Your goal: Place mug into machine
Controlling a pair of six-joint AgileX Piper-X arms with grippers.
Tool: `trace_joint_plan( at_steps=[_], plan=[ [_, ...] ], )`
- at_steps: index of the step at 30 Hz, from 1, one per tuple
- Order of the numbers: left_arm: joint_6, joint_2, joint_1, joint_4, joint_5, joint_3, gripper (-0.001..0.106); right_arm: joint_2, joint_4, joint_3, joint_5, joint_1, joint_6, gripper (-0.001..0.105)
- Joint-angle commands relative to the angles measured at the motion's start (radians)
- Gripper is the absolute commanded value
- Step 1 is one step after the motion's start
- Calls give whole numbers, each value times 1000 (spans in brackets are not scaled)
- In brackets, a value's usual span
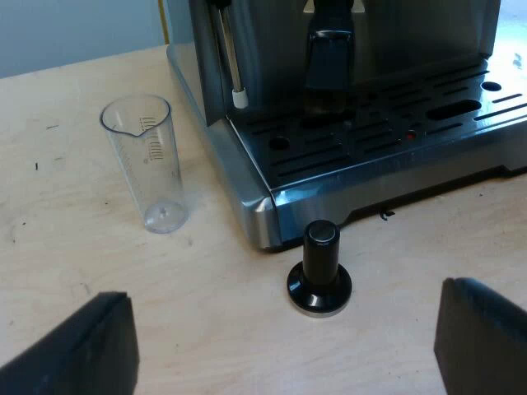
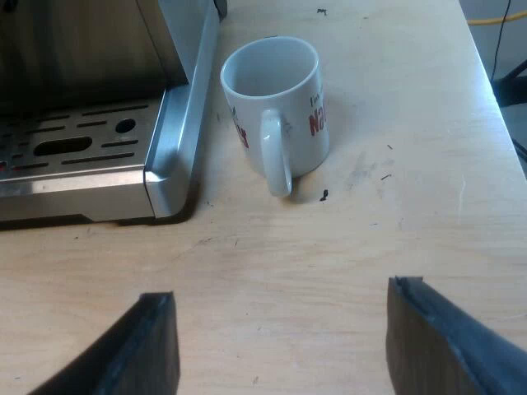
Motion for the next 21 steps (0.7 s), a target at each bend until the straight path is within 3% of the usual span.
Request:
trace_joint_plan(
  at_steps=[1, 15, 21],
  plan=[
    [2, -139, 1, -16, 0, -2, 81, -41, -16, -4, -3, -6, -3, 56],
    [2, -135, 1, -27, 0, -2, 81, -41, -99, -4, -3, -6, -3, 56],
    [2, -101, 1, -101, 20, -4, 81, -4, -203, -6, -12, -6, -3, 56]
  ],
)
